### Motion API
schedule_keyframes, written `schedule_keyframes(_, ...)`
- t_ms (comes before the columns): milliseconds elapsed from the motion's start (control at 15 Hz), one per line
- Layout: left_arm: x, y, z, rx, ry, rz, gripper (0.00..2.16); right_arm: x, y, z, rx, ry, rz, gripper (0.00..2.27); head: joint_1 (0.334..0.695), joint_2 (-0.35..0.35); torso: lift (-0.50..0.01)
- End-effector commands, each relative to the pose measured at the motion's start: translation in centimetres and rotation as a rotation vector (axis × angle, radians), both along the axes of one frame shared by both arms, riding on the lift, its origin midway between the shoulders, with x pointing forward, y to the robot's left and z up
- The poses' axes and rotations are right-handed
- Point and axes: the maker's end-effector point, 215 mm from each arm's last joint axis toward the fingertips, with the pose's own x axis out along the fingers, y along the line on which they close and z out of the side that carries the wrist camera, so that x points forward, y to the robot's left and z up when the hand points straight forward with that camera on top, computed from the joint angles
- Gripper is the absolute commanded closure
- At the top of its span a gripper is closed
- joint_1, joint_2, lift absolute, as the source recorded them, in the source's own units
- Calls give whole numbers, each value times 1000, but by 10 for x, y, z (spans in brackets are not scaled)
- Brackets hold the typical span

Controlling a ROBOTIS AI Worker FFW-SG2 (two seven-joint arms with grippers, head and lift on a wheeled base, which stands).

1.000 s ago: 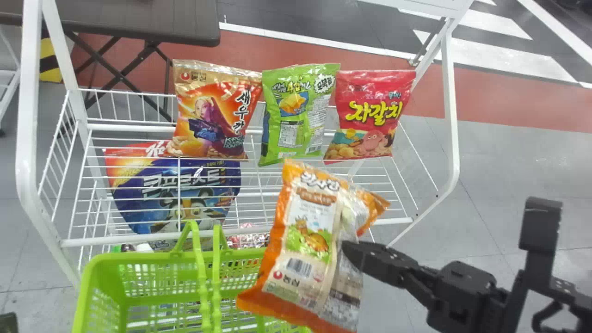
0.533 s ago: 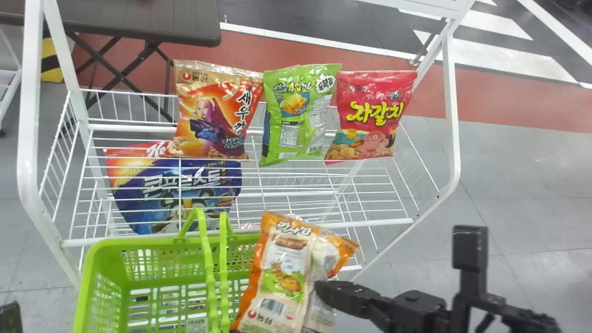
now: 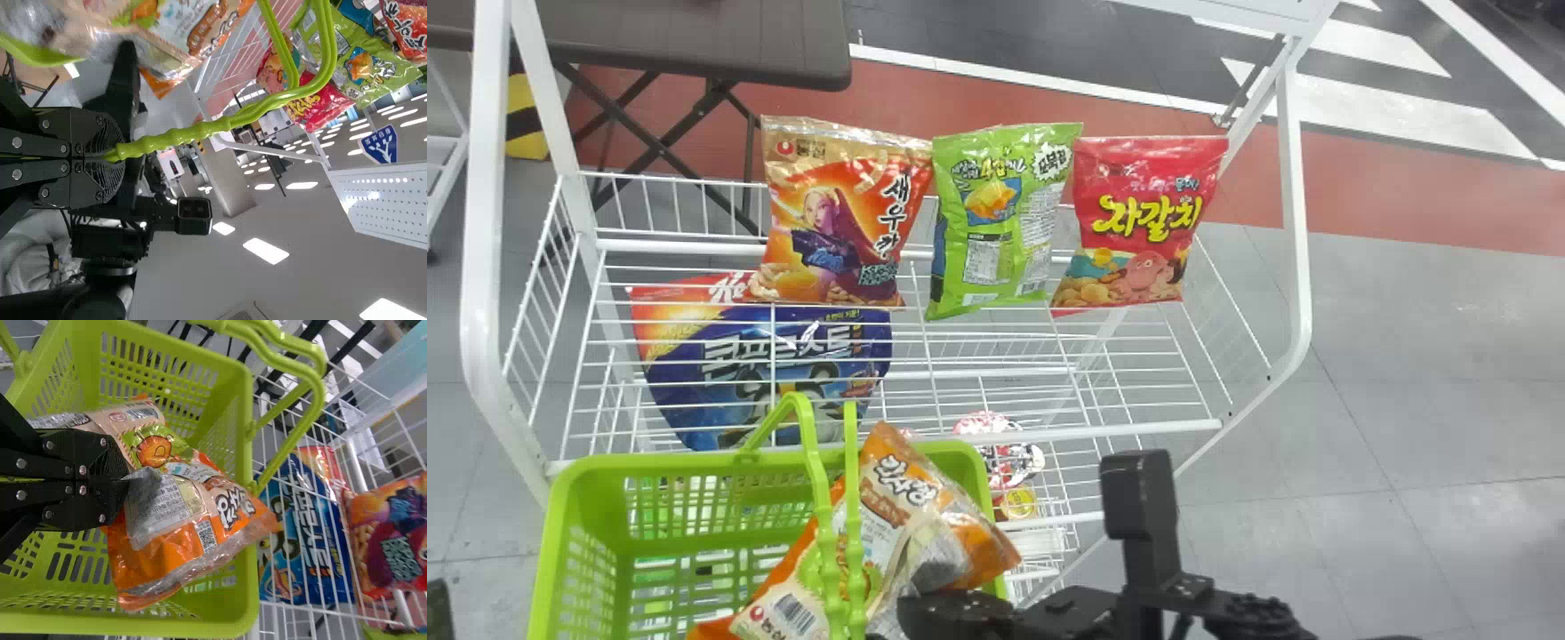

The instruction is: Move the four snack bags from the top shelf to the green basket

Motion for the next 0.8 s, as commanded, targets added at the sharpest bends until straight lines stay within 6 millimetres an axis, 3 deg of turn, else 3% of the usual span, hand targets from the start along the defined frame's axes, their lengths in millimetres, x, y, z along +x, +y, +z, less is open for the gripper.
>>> schedule_keyframes(0, 2, 2, 0, 3, -3, 0, 1362, -5, 4, -13, 0, 60, 6, 549, 695, -343, 0)
schedule_keyframes(67, 4, 3, -1, 8, -1, 2, 1362, -3, 3, -12, -2, 51, 9, 6, 695, -334, 0)
schedule_keyframes(400, 10, 6, -6, 20, 4, 13, 1362, -4, 12, 14, 71, 35, 37, 53, 695, -297, 0)
schedule_keyframes(600, 13, 9, -7, 27, 4, 21, 1362, 0, -12, 23, 49, 48, -17, 56, 695, -294, 0)
schedule_keyframes(733, 15, 11, -7, 32, 2, 24, 1362, 16, -24, 48, 105, -9, -34, 56, 695, -315, 0)
